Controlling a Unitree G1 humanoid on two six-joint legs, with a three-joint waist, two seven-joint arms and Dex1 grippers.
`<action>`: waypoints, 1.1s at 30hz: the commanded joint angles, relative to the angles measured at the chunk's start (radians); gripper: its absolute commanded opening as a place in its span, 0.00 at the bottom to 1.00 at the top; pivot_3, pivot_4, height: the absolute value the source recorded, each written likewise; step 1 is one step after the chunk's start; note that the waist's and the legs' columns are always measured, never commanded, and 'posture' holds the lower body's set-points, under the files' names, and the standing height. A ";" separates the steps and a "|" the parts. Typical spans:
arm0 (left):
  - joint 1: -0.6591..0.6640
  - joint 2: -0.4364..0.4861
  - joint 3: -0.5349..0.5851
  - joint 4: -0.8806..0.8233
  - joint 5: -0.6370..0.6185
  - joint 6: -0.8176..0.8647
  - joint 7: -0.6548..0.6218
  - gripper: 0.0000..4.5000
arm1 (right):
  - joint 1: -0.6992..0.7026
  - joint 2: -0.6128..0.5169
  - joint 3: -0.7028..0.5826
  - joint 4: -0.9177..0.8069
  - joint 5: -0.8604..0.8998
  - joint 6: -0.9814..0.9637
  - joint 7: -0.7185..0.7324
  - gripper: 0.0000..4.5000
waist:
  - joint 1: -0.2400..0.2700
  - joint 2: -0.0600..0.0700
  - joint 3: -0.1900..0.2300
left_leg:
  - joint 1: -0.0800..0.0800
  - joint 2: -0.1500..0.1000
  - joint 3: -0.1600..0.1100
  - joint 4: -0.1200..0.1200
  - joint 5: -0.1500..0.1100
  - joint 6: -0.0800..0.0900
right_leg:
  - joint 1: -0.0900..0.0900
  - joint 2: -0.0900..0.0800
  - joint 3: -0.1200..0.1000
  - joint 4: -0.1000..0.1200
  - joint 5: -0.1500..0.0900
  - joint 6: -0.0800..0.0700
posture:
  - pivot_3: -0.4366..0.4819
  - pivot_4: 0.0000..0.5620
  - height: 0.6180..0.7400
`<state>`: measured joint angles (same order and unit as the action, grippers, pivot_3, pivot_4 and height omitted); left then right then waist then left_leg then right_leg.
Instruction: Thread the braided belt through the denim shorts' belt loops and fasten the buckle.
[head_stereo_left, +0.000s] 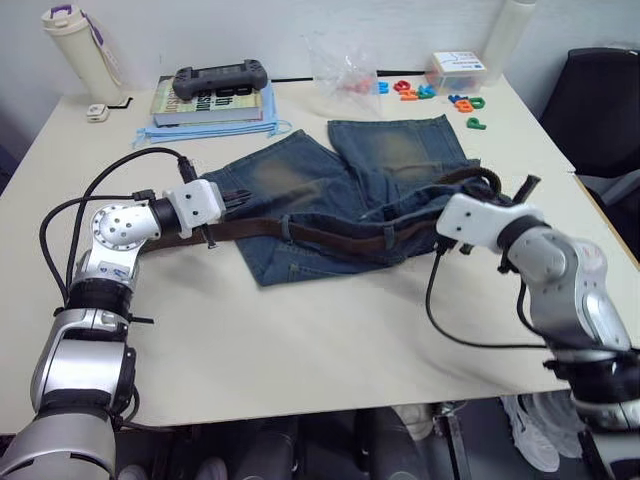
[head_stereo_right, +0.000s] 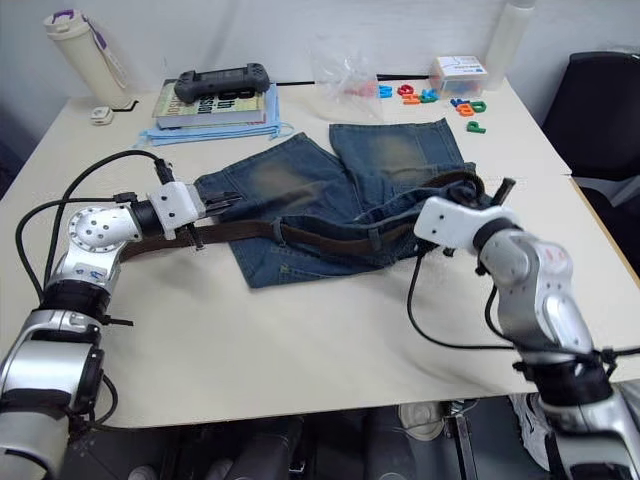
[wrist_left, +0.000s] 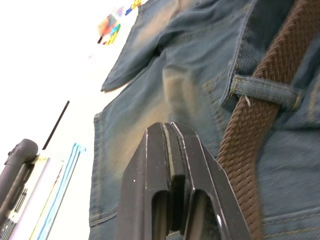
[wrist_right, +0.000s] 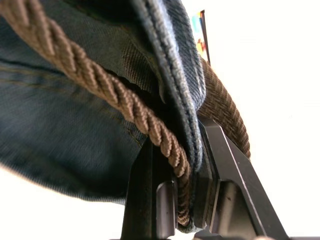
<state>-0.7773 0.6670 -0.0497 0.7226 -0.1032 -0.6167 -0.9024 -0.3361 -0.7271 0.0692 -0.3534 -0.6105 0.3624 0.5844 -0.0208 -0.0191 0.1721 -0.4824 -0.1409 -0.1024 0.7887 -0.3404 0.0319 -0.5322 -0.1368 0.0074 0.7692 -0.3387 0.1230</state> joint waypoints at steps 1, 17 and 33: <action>0.156 0.027 0.015 -0.257 -0.151 0.141 -0.132 0.00 | 0.096 -0.020 -0.021 -0.137 -0.015 0.034 0.052 0.01 | -0.008 0.000 0.000 | 0.001 0.000 0.000 -0.001 0.000 0.000 | 0.001 0.000 0.000 0.000 0.000 0.000 | 0.48 0.27 0.34; 0.029 -0.003 0.086 -0.315 -0.399 0.877 -0.194 0.07 | 0.164 -0.026 0.021 -0.154 -0.034 0.037 0.090 0.00 | 0.019 -0.002 -0.001 | 0.005 0.000 -0.001 0.002 0.001 -0.001 | 0.006 0.000 -0.001 0.000 0.002 -0.001 | 0.48 0.27 0.34; -0.343 -0.166 -0.034 0.335 -0.157 0.834 -0.411 0.99 | 0.169 0.009 0.034 -0.191 -0.068 0.090 0.102 0.00 | 0.017 -0.005 -0.002 | 0.006 0.000 -0.001 0.003 0.001 -0.001 | 0.009 0.001 -0.001 -0.001 0.002 -0.001 | 0.48 0.27 0.34</action>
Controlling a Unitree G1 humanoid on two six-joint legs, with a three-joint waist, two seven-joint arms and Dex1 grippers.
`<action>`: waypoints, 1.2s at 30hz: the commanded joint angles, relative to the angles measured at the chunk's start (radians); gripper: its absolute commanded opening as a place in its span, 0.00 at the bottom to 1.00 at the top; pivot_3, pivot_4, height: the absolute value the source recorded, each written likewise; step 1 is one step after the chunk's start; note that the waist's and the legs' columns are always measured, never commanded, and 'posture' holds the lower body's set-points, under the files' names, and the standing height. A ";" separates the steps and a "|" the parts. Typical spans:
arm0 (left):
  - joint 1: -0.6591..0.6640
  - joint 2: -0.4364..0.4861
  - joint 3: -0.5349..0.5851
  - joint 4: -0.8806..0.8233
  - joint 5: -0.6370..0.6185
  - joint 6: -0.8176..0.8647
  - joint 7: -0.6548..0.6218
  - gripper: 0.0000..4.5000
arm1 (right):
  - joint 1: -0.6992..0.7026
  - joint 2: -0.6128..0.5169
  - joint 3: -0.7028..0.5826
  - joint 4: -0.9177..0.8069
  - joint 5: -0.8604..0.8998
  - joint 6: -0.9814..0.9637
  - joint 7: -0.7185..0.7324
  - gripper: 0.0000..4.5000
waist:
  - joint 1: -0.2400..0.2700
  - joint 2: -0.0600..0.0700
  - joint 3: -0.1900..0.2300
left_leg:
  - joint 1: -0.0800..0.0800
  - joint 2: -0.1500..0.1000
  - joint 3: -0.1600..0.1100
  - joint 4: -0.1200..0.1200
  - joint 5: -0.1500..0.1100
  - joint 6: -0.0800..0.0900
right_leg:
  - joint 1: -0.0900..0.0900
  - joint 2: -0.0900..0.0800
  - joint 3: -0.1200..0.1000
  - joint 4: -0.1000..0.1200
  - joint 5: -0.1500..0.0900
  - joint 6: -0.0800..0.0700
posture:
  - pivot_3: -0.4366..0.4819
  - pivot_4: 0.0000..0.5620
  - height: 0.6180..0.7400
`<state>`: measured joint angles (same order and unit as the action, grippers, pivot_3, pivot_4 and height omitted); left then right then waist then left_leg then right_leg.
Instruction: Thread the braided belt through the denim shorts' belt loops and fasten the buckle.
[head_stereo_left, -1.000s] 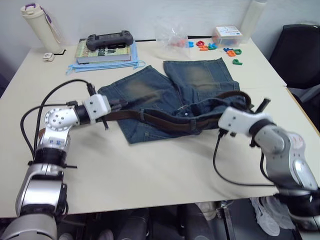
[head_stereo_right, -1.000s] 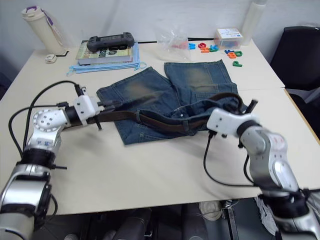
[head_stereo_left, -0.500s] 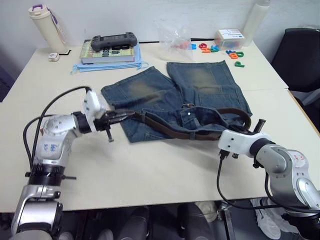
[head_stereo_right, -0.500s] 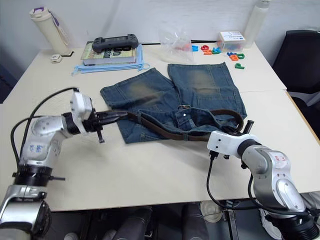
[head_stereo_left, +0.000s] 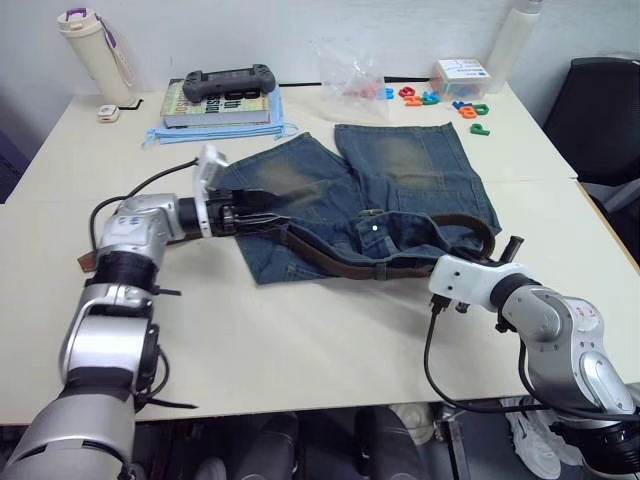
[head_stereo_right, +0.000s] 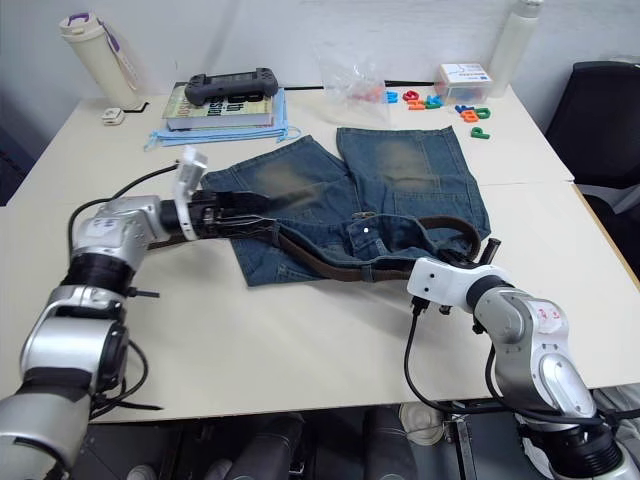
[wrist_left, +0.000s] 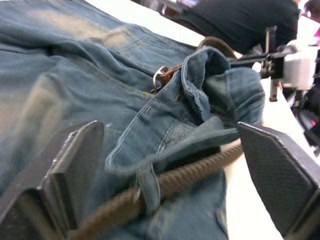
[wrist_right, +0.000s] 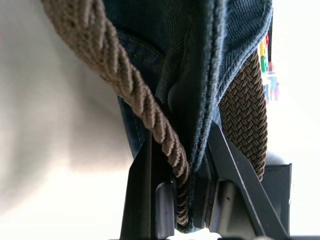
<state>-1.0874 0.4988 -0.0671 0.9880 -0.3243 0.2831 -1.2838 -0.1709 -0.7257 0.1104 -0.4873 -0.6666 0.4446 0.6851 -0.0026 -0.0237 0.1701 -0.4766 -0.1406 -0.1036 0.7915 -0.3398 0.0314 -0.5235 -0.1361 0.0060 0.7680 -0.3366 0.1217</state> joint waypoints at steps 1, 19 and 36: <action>-0.040 -0.002 -0.026 0.099 0.090 -0.088 -0.036 0.99 | 0.006 0.009 -0.007 -0.060 -0.014 0.010 0.003 0.00 | -0.003 0.000 0.000 | 0.000 0.000 0.000 0.000 0.000 0.000 | 0.000 0.000 0.000 0.000 0.000 0.000 | 0.48 0.27 0.34; -0.062 -0.008 -0.004 0.247 0.285 -0.384 0.016 0.49 | -0.019 0.019 -0.009 -0.061 -0.018 0.039 0.015 0.00 | 0.000 -0.001 -0.001 | 0.000 0.000 0.000 0.000 0.000 0.000 | -0.001 0.000 0.000 0.000 0.000 0.000 | 0.48 0.27 0.34; -0.036 0.138 -0.012 0.153 0.471 -1.202 0.526 0.16 | -0.100 0.052 -0.051 -0.023 -0.032 0.034 -0.059 0.00 | 0.002 -0.002 -0.001 | -0.004 0.000 0.001 0.000 0.000 0.000 | -0.007 0.000 0.001 0.002 0.000 0.000 | 0.48 0.27 0.34</action>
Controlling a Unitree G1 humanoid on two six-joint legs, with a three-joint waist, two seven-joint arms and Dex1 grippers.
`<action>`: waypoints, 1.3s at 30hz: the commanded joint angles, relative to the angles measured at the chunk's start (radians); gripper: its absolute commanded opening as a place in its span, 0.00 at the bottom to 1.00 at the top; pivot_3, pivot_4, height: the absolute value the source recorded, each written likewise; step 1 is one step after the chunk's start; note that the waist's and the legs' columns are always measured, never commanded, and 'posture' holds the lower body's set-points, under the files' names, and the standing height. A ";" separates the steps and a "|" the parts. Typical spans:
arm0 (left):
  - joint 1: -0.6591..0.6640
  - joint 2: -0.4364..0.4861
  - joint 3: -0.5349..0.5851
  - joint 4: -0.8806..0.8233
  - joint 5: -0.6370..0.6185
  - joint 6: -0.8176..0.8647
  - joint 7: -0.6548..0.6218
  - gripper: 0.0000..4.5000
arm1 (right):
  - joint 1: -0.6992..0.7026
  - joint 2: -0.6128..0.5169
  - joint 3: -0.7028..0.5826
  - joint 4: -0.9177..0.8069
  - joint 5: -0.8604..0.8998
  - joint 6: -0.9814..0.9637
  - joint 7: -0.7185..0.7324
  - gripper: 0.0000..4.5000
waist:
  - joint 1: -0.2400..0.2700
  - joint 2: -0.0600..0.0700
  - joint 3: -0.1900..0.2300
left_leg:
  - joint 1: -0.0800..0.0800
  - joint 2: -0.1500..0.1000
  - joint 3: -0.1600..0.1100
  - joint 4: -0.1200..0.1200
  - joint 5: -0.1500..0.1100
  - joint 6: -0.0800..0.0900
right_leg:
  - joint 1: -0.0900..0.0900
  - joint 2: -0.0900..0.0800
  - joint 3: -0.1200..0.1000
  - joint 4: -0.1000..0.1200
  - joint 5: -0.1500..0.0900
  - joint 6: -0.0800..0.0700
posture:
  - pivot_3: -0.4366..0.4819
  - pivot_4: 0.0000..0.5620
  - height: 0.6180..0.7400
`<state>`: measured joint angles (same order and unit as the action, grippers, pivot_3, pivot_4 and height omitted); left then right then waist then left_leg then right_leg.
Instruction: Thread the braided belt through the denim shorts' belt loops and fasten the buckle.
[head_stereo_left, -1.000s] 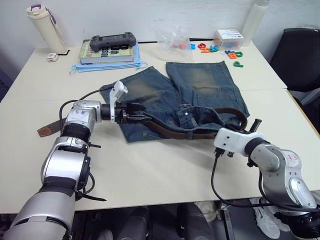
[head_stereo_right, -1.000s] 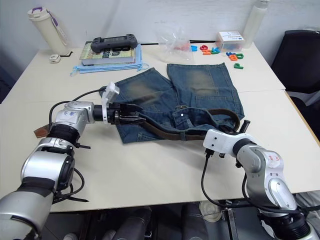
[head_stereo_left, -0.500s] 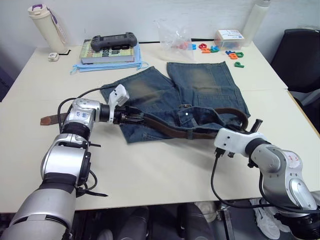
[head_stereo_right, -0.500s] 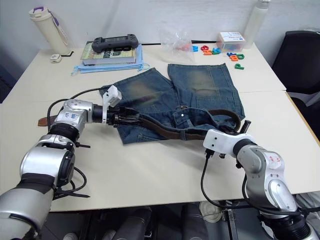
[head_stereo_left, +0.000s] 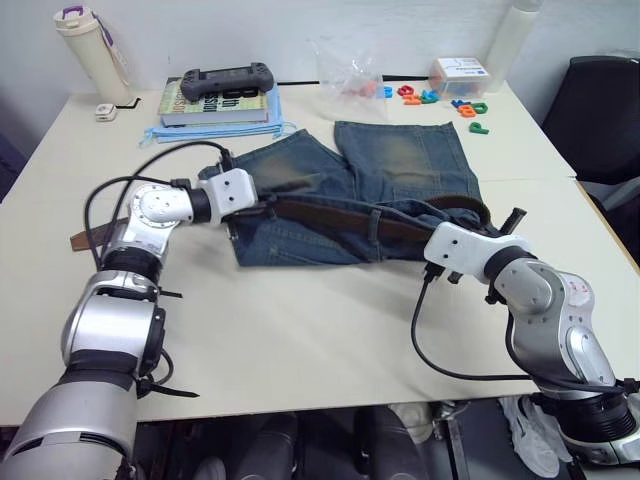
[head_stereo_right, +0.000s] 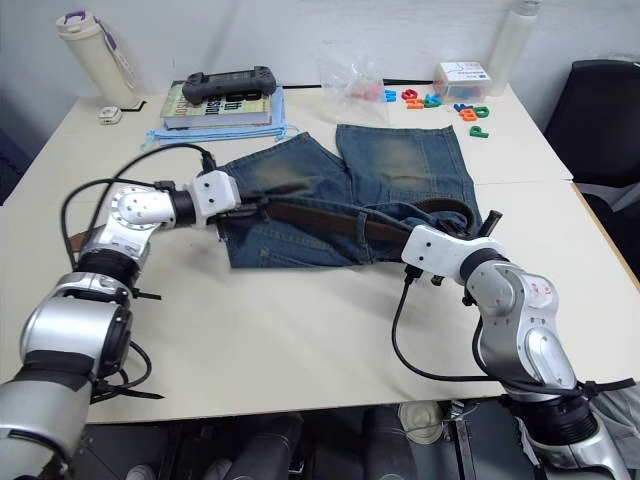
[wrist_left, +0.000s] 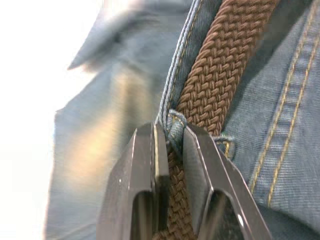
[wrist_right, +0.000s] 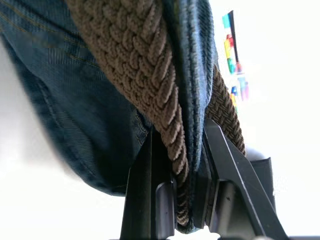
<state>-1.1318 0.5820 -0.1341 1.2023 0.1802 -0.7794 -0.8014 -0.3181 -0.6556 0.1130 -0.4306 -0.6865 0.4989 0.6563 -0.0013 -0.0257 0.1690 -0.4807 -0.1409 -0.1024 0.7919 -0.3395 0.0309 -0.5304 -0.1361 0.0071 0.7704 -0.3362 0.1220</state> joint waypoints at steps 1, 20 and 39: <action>0.045 0.060 0.067 -0.101 -0.082 -0.177 0.001 0.16 | 0.083 -0.027 -0.061 -0.111 -0.004 -0.044 -0.031 0.00 | 0.001 0.000 0.000 | 0.000 0.000 0.000 0.000 0.000 0.000 | 0.000 0.000 0.000 0.000 0.000 0.000 | 0.48 0.27 0.34; 1.010 0.206 0.084 -0.773 -0.094 -0.109 -0.002 0.16 | 0.442 -0.019 0.049 -0.243 -0.072 0.076 0.178 0.00 | -0.009 -0.002 -0.019 | 0.007 0.000 0.001 0.001 -0.002 0.001 | 0.002 -0.002 0.000 0.006 -0.001 -0.004 | 0.48 0.27 0.34; 1.250 0.156 0.255 -1.259 -0.565 0.537 0.091 0.15 | 0.473 -0.038 -0.124 -0.515 0.223 0.245 0.435 0.98 | 0.018 0.002 -0.035 | 0.039 0.003 -0.002 -0.004 -0.027 0.011 | 0.036 0.000 -0.004 -0.003 -0.018 -0.001 | 0.48 0.27 0.34</action>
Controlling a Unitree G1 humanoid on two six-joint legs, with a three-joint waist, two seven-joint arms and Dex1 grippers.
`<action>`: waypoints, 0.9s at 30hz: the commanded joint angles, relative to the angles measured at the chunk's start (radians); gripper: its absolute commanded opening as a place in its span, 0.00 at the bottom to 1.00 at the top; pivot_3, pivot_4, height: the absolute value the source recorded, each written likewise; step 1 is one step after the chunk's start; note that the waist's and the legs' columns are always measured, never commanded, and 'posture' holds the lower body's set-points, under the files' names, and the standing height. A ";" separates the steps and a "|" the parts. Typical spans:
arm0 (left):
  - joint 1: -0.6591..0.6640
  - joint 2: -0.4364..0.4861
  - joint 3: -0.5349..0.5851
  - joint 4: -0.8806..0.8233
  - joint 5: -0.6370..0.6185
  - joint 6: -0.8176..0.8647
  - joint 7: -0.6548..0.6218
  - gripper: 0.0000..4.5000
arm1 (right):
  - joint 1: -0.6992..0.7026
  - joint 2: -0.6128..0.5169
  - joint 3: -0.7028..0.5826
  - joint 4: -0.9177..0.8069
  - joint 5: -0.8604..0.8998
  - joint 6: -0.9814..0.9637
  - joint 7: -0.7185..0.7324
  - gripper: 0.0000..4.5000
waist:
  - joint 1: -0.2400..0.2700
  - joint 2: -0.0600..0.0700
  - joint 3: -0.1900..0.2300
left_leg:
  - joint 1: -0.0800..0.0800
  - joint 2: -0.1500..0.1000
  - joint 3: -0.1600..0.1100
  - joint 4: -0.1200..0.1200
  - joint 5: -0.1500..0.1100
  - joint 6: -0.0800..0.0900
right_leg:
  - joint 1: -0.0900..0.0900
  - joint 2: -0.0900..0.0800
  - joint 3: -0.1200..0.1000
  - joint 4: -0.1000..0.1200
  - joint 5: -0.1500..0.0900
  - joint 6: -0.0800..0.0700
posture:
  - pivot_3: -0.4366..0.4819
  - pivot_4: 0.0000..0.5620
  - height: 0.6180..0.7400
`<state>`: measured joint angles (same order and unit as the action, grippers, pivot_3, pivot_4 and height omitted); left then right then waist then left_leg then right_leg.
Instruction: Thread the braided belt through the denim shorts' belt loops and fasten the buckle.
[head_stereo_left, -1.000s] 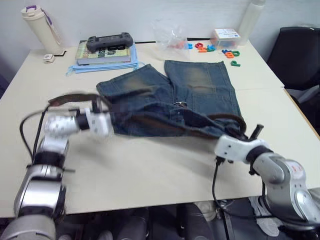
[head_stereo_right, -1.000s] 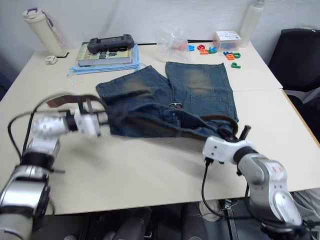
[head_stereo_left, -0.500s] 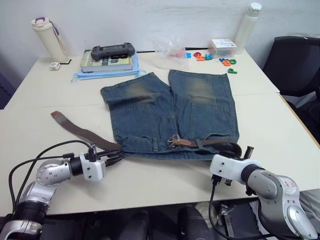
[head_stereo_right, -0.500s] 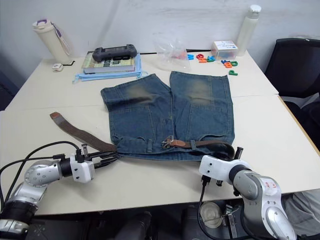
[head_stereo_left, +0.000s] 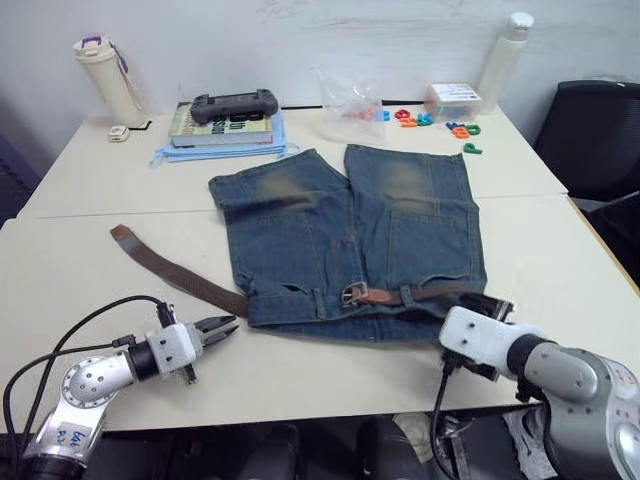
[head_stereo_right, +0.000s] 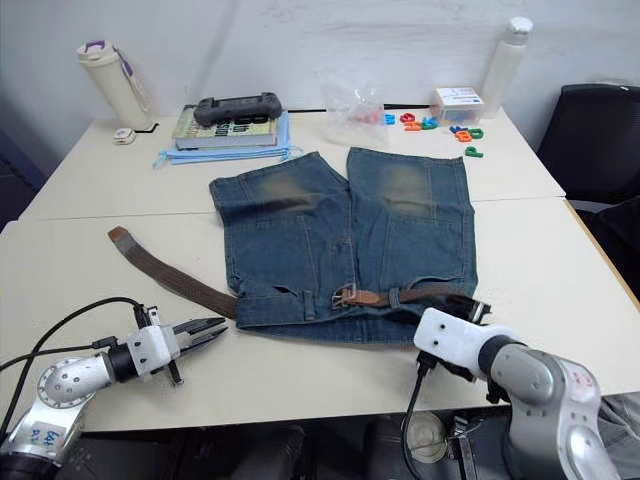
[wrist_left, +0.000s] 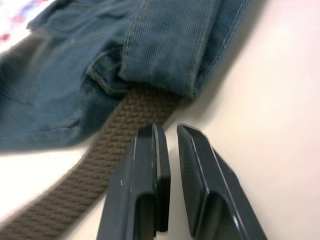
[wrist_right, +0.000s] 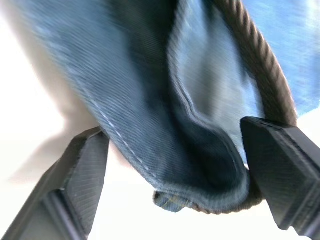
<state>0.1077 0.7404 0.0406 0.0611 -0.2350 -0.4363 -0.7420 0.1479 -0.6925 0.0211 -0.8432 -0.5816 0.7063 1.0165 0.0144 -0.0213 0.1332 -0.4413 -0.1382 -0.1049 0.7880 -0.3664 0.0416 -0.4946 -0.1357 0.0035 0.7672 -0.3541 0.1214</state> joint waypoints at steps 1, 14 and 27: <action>0.017 -0.001 0.097 -0.139 -0.192 0.254 0.035 0.15 | 0.010 -0.006 -0.045 -0.122 0.144 0.048 0.090 0.98 | 0.005 -0.003 0.002 | 0.000 0.000 0.000 0.000 0.000 0.000 | 0.000 0.000 0.000 0.000 0.000 0.000 | 0.48 0.27 0.34; -0.285 0.048 0.392 0.173 -0.606 0.992 0.249 0.15 | -0.393 0.308 -0.146 -0.148 0.465 0.409 0.003 0.98 | 0.009 0.001 0.014 | 0.002 0.001 -0.002 -0.001 0.000 0.000 | 0.003 0.001 -0.001 -0.003 0.002 -0.001 | 0.48 0.27 0.34; -0.589 0.007 0.451 0.436 -0.641 1.336 0.453 0.15 | -0.432 0.315 -0.077 -0.201 0.596 0.553 -0.143 0.98 | 0.009 0.000 0.016 | -0.003 -0.002 -0.009 -0.004 0.000 -0.004 | -0.002 0.003 0.000 -0.005 0.000 -0.004 | 0.48 0.27 0.34</action>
<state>-0.3738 0.7546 0.5022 0.4069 -0.9344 0.8750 -0.3350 -0.2855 -0.3546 -0.0673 -0.8766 -0.0514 1.2253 0.9152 0.0231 -0.0214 0.1491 -0.4441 -0.1406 -0.1142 0.7843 -0.3669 0.0374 -0.4969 -0.1324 0.0037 0.7619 -0.3536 0.1173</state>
